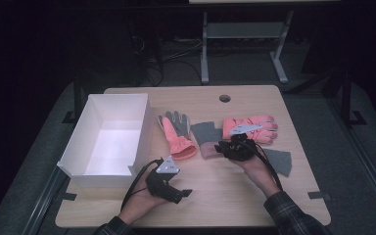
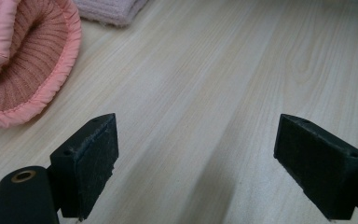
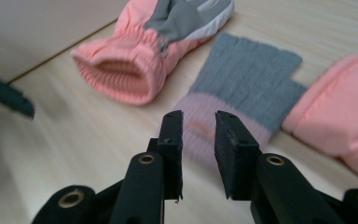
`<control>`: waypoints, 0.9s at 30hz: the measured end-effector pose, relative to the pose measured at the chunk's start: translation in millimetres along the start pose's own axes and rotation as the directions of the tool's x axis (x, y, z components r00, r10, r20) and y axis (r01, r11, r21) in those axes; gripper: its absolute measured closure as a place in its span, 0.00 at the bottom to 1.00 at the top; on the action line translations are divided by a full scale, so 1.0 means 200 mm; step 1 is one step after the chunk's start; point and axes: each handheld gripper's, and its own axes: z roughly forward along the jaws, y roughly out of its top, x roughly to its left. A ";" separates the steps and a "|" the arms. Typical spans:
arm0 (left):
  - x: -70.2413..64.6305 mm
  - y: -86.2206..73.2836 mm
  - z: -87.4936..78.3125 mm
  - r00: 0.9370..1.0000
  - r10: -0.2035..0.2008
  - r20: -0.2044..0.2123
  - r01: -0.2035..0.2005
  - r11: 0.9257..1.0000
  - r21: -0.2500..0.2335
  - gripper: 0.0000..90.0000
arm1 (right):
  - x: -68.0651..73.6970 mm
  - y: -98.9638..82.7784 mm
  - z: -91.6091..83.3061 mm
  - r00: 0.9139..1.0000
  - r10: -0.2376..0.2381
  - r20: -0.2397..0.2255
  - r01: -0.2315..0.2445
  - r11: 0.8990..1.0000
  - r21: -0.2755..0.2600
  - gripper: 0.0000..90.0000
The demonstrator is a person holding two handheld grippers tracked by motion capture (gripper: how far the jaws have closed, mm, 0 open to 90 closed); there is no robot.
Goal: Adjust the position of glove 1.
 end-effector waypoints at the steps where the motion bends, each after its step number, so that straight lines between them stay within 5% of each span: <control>1: 0.00 0.00 0.00 1.000 0.000 0.000 0.000 1.000 0.002 0.15 | -0.01 0.01 0.02 1.000 0.002 0.006 -0.002 1.000 0.002 0.79; 10: 0.00 0.00 0.00 1.000 -0.010 0.003 0.010 1.000 -0.002 0.15 | -0.05 0.08 0.19 0.998 0.053 0.031 -0.053 0.999 0.013 0.77; 19: 0.00 0.00 0.00 1.000 -0.006 0.000 0.006 1.000 0.000 0.15 | -0.06 0.04 0.29 0.996 0.077 0.052 -0.080 0.994 0.069 0.69; 27: 0.00 0.00 0.00 1.000 0.001 -0.002 -0.001 1.000 0.010 0.15 | -0.04 0.02 0.33 0.996 0.009 0.085 -0.017 0.996 0.088 0.90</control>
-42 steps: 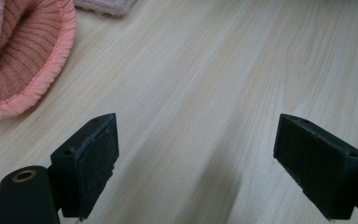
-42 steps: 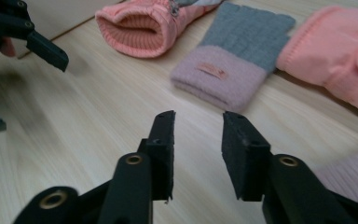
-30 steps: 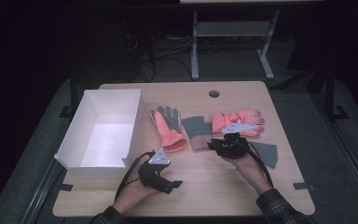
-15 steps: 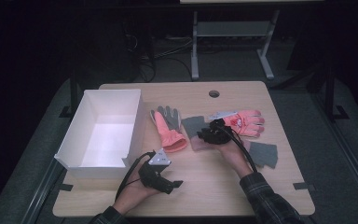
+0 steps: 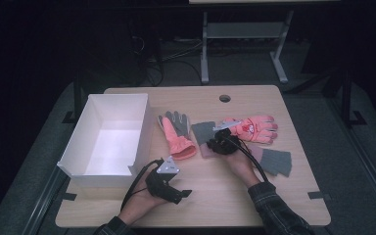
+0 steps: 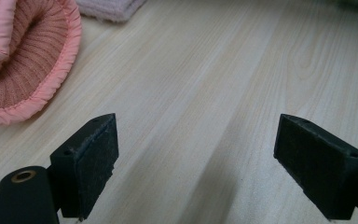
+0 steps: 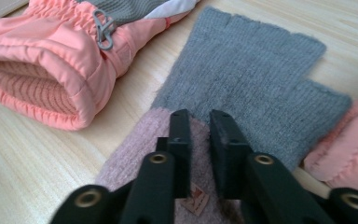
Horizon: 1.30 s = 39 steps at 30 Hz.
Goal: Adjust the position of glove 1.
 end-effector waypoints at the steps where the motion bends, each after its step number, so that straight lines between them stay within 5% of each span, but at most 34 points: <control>1: 0.00 0.00 0.00 1.000 -0.001 -0.001 0.001 1.000 0.000 0.15 | 0.00 0.00 0.00 1.000 -0.008 -0.007 0.008 1.000 -0.002 0.92; 12: 0.01 -0.01 0.00 1.000 -0.005 -0.010 0.005 1.000 0.014 0.15 | -0.03 0.02 -0.08 0.999 0.010 -0.048 -0.012 0.999 -0.036 0.93; 29: 0.02 -0.01 -0.01 1.000 -0.005 -0.006 0.005 1.000 -0.005 0.15 | 0.01 -0.02 -0.38 0.991 -0.067 -0.112 0.052 0.989 -0.139 0.93; 39: 0.01 -0.01 -0.01 1.000 -0.012 0.003 0.012 1.000 -0.016 0.15 | 0.04 -0.12 -0.56 0.977 -0.130 -0.169 0.102 0.981 -0.165 0.93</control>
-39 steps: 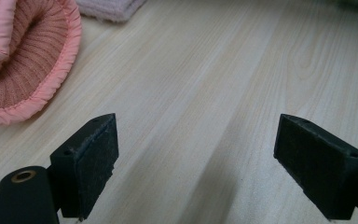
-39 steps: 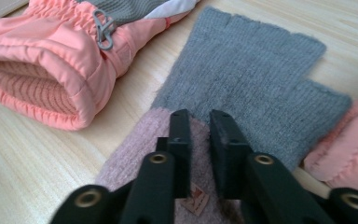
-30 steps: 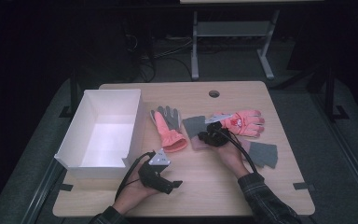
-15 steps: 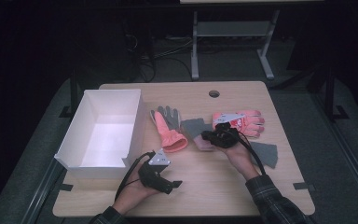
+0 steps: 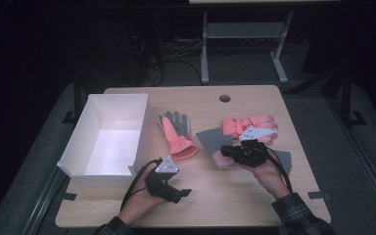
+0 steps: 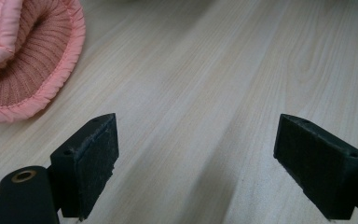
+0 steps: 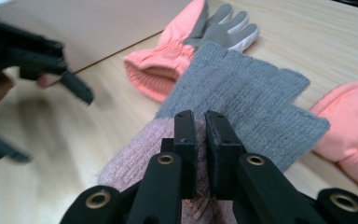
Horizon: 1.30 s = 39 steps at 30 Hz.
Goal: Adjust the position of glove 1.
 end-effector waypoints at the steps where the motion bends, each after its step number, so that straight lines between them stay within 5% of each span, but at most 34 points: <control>1: 0.00 0.00 0.00 1.000 0.000 0.000 0.000 1.000 0.002 0.15 | 0.01 -0.01 -0.02 1.000 -0.006 -0.009 0.006 1.000 0.002 0.93; 10: 0.00 0.00 0.00 1.000 -0.005 0.002 0.005 1.000 0.002 0.15 | 0.10 -0.13 -0.08 0.995 -0.050 -0.091 0.053 0.998 0.033 0.93; 19: 0.00 0.00 0.00 1.000 0.000 0.004 0.000 1.000 0.009 0.15 | 0.19 -0.22 -0.07 0.975 -0.097 -0.202 0.115 0.990 0.079 0.93; 32: -0.01 0.00 0.01 1.000 -0.006 0.004 0.006 1.000 0.015 0.15 | 0.24 -0.29 0.02 0.953 -0.130 -0.275 0.187 0.964 0.191 0.84; 36: 0.00 -0.01 0.00 1.000 0.006 0.000 -0.006 1.000 0.024 0.15 | 0.23 -0.26 -0.02 0.960 -0.095 -0.263 0.140 0.977 0.161 0.66; 39: 0.00 0.00 0.00 1.000 -0.001 -0.003 0.001 1.000 0.020 0.15 | 0.16 -0.23 -0.08 0.983 -0.042 -0.177 0.066 0.989 0.131 0.82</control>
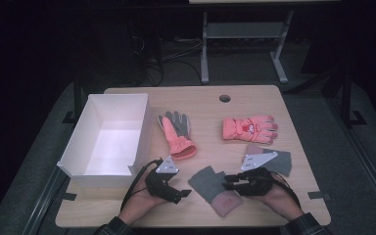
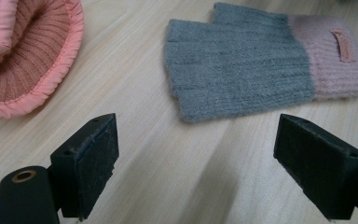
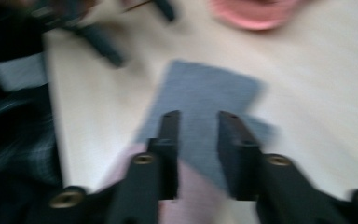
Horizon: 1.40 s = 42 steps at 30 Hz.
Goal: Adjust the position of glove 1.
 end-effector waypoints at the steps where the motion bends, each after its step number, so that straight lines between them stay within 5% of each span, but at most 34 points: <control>1: 0.00 0.00 0.00 1.000 -0.002 0.000 0.002 1.000 -0.003 0.15 | -0.03 0.00 -0.02 0.999 0.021 0.030 -0.021 1.000 -0.007 0.90; 5: -0.01 0.00 0.00 1.000 -0.003 -0.003 0.003 1.000 -0.008 0.15 | -0.16 -0.01 -0.07 0.983 0.088 0.160 -0.085 0.996 -0.026 1.00; 13: -0.01 0.00 0.01 1.000 0.004 0.002 -0.004 1.000 -0.007 0.15 | -0.37 -0.01 -0.12 0.909 0.175 0.379 -0.165 0.985 -0.057 1.00; 15: -0.01 0.00 0.01 1.000 0.002 0.002 -0.002 1.000 -0.006 0.15 | -0.42 -0.01 -0.13 0.891 0.194 0.411 -0.183 0.981 -0.067 1.00; 21: -0.01 0.00 0.01 1.000 0.010 0.000 -0.010 1.000 0.002 0.15 | -0.54 -0.01 -0.13 0.864 0.243 0.442 -0.220 0.970 -0.103 1.00; 33: -0.01 0.00 0.01 1.000 0.004 0.003 -0.004 1.000 0.001 0.15 | -0.61 -0.05 -0.03 0.851 0.252 0.461 -0.265 0.964 -0.038 1.00; 42: -0.01 0.00 0.01 1.000 0.000 0.002 0.000 1.000 0.005 0.15 | -0.61 -0.06 -0.02 0.863 0.254 0.437 -0.270 0.962 -0.025 1.00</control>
